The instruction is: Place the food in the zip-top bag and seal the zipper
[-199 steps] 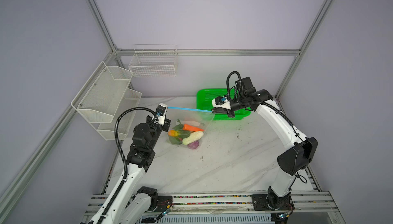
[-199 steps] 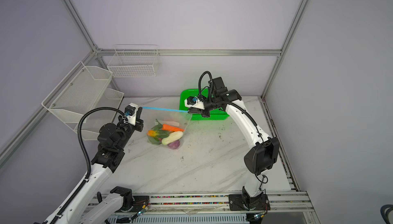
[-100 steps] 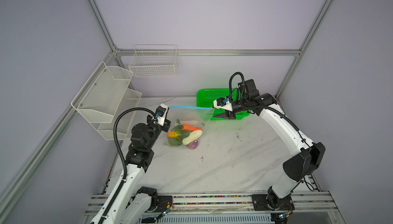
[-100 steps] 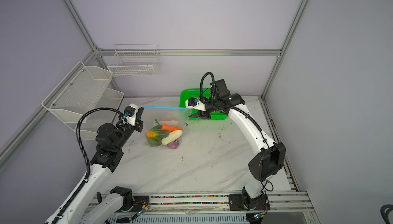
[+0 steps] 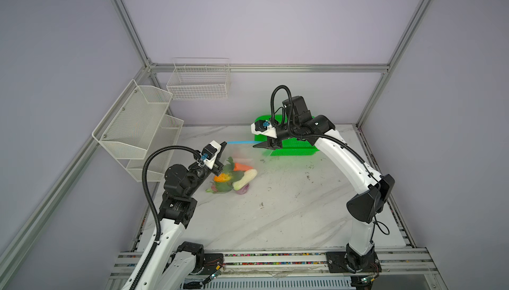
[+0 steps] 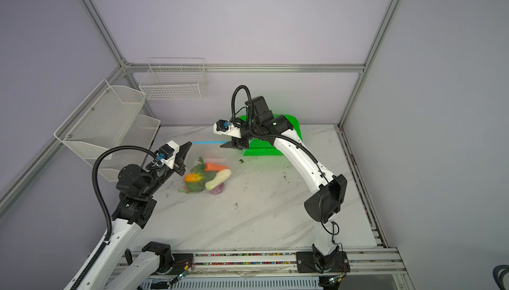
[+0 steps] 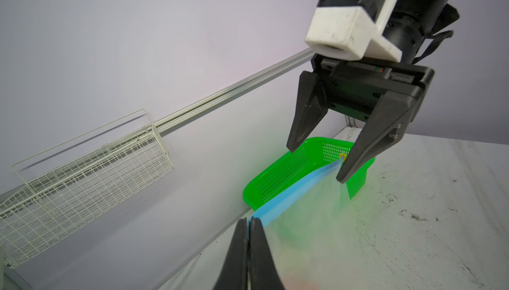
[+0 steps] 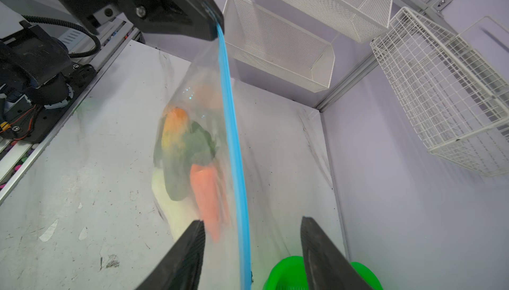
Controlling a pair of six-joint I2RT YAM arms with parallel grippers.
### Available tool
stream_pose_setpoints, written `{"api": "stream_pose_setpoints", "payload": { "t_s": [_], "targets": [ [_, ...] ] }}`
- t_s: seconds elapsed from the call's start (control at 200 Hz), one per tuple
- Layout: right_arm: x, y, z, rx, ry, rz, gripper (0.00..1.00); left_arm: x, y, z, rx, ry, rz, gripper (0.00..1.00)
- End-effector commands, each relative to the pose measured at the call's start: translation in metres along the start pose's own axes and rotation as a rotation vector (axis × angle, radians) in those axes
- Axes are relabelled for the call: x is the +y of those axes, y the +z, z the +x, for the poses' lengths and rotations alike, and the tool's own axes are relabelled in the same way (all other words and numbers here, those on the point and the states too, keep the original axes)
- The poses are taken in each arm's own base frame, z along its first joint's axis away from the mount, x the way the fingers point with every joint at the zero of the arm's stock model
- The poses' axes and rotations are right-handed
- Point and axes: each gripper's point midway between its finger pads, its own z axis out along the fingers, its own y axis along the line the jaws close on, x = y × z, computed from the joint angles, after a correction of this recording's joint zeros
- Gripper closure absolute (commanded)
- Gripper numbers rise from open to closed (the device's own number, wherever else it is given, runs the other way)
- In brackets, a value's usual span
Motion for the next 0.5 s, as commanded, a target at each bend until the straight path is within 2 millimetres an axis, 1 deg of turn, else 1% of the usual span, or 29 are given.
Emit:
{"api": "stream_pose_setpoints", "payload": {
  "t_s": [0.0, 0.25, 0.275, 0.335, 0.395, 0.455, 0.495],
  "targets": [
    [0.010, 0.004, -0.006, 0.013, 0.026, -0.041, 0.44, -0.001, -0.006, -0.011, -0.071, 0.040, -0.008, 1.00],
    [0.006, 0.019, 0.003, 0.036, 0.049, -0.077, 0.64, -0.001, -0.007, -0.013, -0.077, 0.045, -0.012, 1.00],
    [0.005, 0.020, 0.003, 0.037, 0.049, -0.078, 0.66, -0.001, -0.007, -0.012, -0.076, 0.044, -0.013, 1.00],
    [0.005, 0.021, 0.004, 0.038, 0.048, -0.083, 0.68, 0.000, -0.007, -0.013, -0.079, 0.047, -0.013, 1.00],
    [0.005, 0.021, 0.004, 0.038, 0.045, -0.083, 0.74, 0.000, -0.007, -0.014, -0.080, 0.048, -0.014, 1.00],
    [0.006, 0.020, 0.003, 0.036, 0.041, -0.086, 0.76, 0.000, -0.006, -0.014, -0.080, 0.047, -0.012, 1.00],
    [0.006, 0.020, 0.002, 0.034, 0.039, -0.087, 0.79, 0.000, -0.006, -0.014, -0.080, 0.048, -0.010, 1.00]
  ]
}}
